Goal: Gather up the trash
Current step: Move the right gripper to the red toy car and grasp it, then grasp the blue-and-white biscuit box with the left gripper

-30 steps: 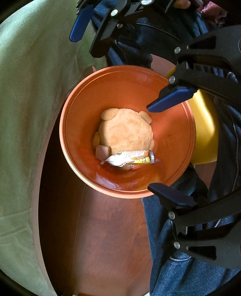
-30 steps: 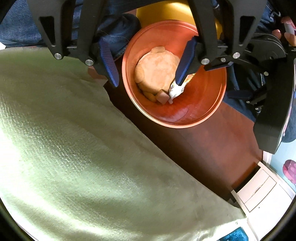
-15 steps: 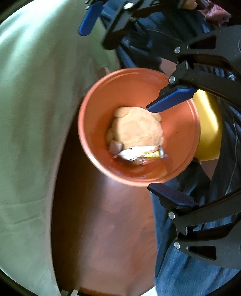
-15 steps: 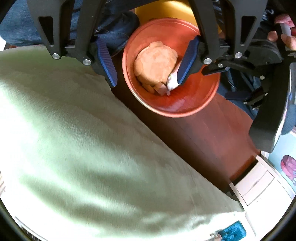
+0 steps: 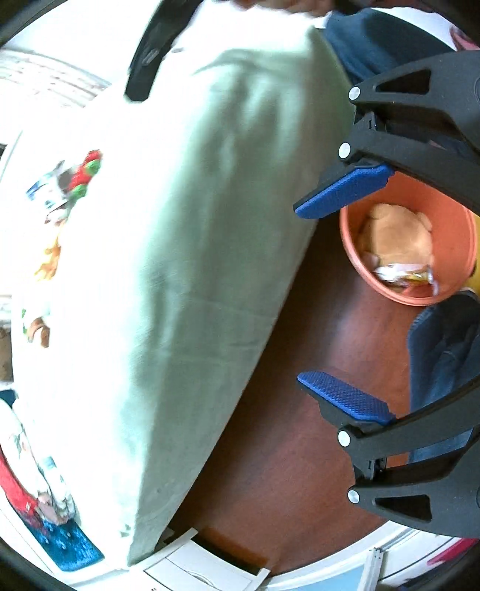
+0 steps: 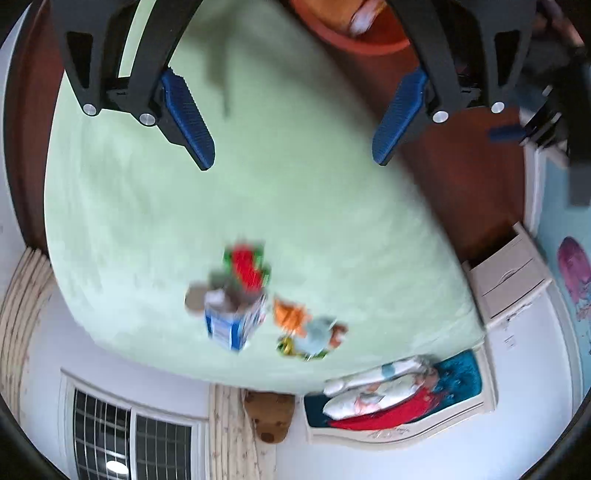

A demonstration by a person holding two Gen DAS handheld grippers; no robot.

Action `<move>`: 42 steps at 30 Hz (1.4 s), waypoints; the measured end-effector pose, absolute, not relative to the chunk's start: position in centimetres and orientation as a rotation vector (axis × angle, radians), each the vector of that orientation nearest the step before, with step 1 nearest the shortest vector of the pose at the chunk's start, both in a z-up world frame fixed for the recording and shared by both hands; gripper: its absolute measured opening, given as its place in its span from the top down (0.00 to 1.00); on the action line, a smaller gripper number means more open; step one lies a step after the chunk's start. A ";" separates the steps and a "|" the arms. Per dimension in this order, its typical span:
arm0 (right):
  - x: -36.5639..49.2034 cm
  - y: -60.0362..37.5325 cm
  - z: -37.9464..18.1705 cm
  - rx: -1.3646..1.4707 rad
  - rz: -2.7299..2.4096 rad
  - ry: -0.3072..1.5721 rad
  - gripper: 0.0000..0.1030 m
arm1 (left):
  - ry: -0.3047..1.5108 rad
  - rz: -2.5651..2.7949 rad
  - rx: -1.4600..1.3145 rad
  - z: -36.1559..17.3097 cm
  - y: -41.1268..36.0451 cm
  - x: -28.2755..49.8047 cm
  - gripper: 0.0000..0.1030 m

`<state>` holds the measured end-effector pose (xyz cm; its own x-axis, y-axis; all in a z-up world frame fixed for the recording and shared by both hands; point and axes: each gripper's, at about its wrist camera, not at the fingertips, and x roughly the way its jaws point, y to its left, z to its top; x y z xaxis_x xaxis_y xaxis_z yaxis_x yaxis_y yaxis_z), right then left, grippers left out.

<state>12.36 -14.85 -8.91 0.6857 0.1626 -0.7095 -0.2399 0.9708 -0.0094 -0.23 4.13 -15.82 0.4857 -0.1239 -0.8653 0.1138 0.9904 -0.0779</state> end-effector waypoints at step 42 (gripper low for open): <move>8.3 -22.5 -6.6 0.030 0.234 0.756 0.64 | 0.922 -0.481 -0.519 -10.4 -2.6 18.6 0.20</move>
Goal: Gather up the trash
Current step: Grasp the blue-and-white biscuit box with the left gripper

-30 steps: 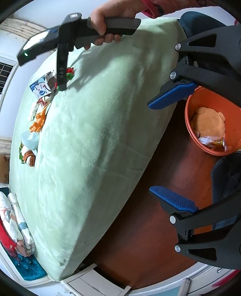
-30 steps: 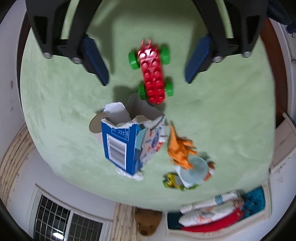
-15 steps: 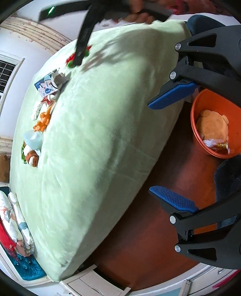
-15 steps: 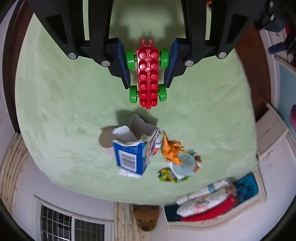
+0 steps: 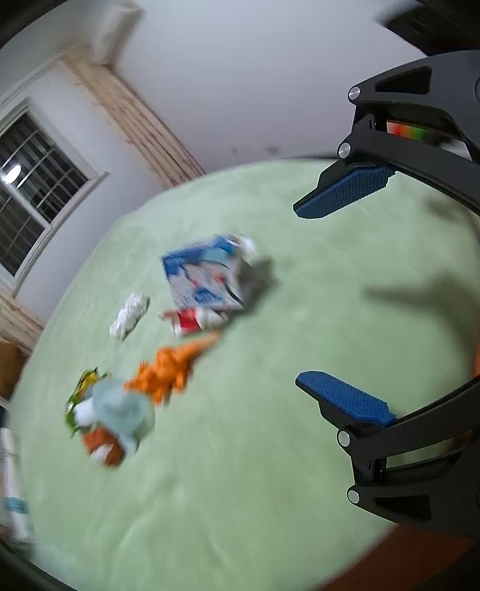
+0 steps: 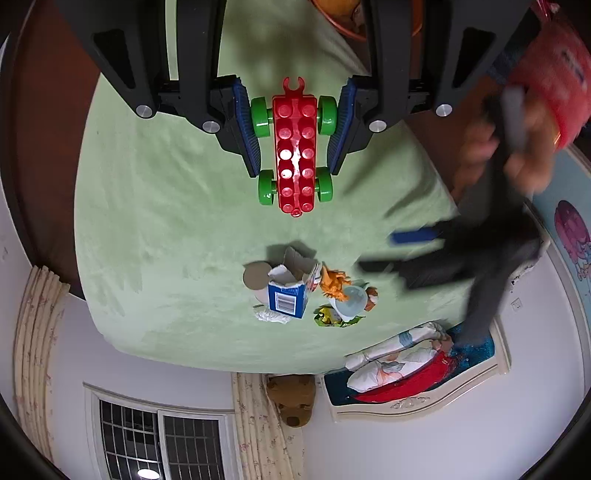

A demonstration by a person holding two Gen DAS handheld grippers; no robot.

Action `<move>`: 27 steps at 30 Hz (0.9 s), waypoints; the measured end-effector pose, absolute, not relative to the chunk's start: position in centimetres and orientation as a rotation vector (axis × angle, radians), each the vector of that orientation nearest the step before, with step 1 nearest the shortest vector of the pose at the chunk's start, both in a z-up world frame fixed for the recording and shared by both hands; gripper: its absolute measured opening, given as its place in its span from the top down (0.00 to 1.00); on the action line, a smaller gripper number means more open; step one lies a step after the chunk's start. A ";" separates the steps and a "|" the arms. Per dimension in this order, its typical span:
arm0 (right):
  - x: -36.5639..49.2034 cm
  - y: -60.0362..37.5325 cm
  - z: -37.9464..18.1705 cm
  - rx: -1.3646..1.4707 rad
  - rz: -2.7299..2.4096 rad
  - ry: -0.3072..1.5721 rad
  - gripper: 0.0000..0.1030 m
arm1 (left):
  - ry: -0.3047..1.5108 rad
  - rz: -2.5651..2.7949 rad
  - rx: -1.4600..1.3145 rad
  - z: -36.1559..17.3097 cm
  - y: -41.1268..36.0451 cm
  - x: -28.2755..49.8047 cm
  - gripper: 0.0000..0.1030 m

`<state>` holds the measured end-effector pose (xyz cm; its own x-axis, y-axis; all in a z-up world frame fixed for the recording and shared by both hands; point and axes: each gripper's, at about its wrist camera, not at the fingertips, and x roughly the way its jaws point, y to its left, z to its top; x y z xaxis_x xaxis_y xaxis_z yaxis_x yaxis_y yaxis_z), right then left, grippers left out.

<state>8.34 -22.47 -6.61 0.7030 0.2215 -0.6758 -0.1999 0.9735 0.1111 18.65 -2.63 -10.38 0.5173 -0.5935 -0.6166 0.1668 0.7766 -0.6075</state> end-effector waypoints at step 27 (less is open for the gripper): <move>6.8 -24.0 -9.2 0.095 0.248 0.788 0.64 | 1.000 -0.501 -0.593 -12.1 -8.2 27.2 0.50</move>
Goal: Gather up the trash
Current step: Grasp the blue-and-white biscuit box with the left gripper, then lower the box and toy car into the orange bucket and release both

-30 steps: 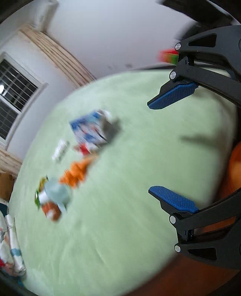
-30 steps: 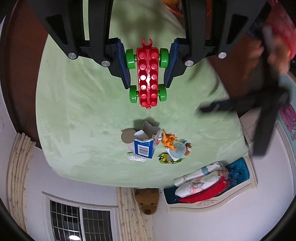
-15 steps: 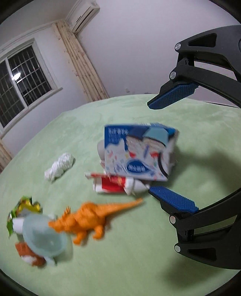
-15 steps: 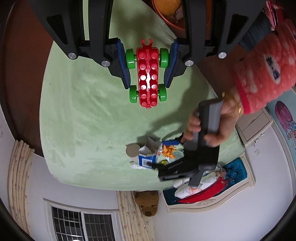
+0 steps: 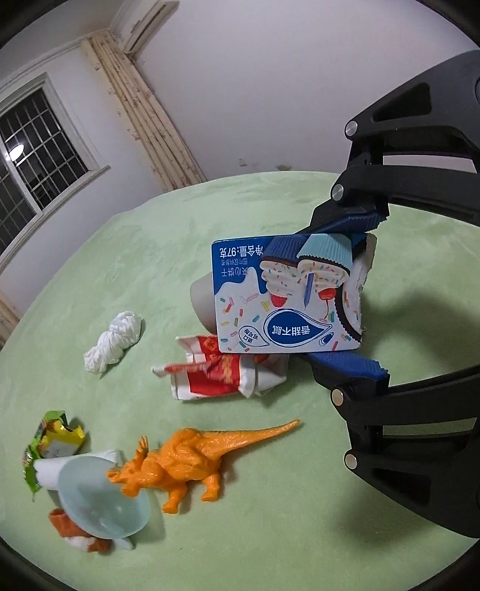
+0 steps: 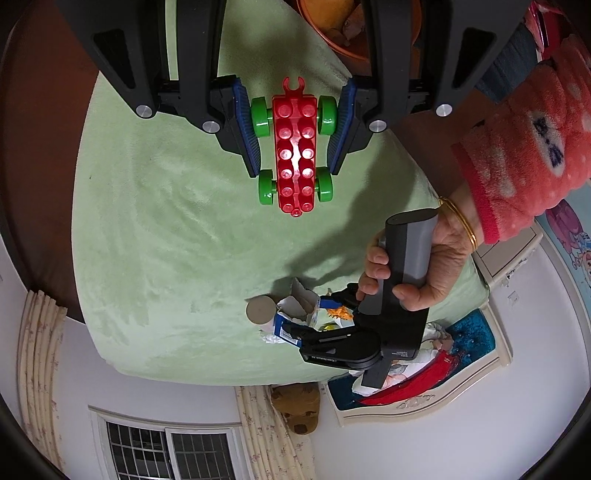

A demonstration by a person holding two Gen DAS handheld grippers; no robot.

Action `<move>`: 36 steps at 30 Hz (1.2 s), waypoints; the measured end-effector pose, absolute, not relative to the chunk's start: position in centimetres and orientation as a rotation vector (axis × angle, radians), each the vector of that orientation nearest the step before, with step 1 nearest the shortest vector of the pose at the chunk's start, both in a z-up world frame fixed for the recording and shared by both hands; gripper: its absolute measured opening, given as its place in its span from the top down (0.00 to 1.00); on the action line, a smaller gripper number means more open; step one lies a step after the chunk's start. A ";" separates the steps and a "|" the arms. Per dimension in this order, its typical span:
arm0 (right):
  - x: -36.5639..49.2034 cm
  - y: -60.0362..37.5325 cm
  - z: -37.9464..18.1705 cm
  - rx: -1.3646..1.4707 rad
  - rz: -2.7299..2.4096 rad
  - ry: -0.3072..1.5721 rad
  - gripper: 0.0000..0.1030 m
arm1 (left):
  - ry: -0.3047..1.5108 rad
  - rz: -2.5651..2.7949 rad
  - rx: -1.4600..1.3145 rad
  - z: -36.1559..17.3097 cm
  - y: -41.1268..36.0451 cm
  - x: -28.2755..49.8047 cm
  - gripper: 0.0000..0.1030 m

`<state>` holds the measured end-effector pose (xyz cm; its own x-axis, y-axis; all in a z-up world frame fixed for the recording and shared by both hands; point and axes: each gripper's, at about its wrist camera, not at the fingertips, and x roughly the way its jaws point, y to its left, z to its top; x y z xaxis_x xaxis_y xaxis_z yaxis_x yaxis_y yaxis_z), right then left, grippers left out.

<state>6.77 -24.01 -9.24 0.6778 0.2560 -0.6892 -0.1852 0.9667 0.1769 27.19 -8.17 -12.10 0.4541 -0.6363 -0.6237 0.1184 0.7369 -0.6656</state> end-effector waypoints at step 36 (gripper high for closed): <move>0.4 -17.8 -10.0 -0.055 0.368 0.850 0.64 | 0.872 -0.537 -0.028 -9.6 1.1 -4.0 0.50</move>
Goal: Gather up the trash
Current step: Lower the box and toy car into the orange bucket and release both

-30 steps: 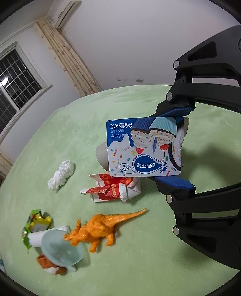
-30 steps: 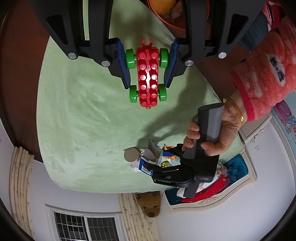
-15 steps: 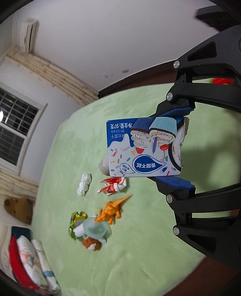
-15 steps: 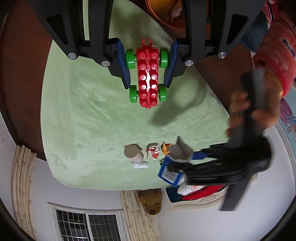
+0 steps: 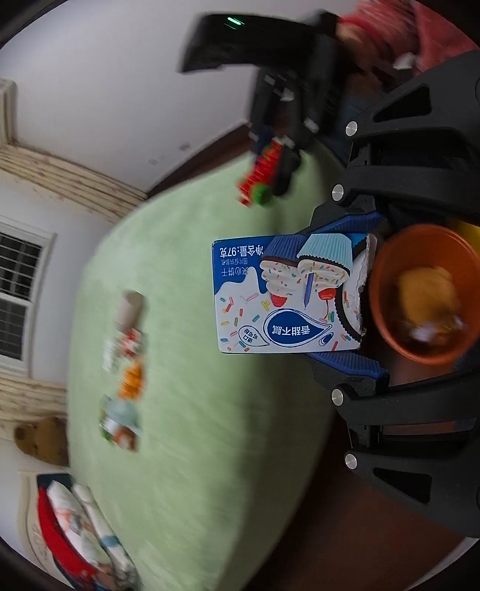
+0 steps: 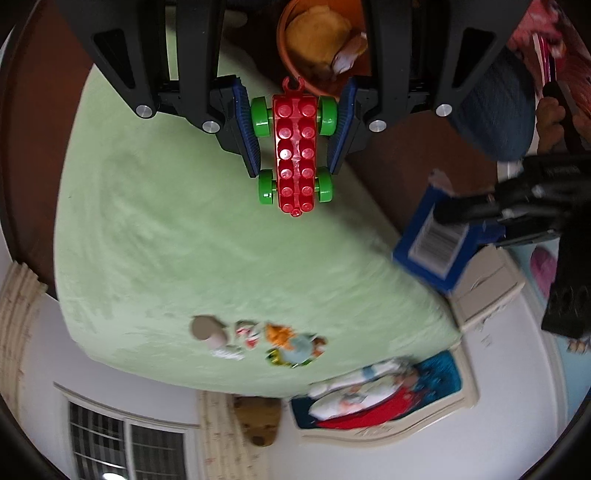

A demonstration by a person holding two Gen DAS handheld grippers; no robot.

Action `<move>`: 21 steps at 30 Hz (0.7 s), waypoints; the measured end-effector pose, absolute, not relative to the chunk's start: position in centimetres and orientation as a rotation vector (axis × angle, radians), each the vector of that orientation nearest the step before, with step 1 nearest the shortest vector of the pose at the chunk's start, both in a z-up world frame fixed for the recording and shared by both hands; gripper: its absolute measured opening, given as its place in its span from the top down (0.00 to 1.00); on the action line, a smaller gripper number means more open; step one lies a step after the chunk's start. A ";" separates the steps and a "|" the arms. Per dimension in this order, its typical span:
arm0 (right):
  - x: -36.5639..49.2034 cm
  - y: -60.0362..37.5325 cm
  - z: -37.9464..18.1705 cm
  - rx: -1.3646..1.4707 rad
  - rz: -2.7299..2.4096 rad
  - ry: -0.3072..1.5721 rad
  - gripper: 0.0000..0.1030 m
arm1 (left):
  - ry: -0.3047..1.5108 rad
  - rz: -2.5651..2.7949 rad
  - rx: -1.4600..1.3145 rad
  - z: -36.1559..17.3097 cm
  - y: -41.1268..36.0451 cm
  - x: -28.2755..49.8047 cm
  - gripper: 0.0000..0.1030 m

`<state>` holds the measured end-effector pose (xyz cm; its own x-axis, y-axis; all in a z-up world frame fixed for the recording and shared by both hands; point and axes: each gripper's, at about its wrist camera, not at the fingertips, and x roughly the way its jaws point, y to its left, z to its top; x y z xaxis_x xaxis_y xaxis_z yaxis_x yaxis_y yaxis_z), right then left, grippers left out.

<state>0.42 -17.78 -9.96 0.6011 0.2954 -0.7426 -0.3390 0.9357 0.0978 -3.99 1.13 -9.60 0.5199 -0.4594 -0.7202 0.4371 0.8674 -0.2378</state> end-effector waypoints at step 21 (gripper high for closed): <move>-0.9 -12.7 -30.6 -0.021 0.389 1.480 0.64 | 1.703 -0.440 -0.032 -34.2 -0.3 -5.6 0.50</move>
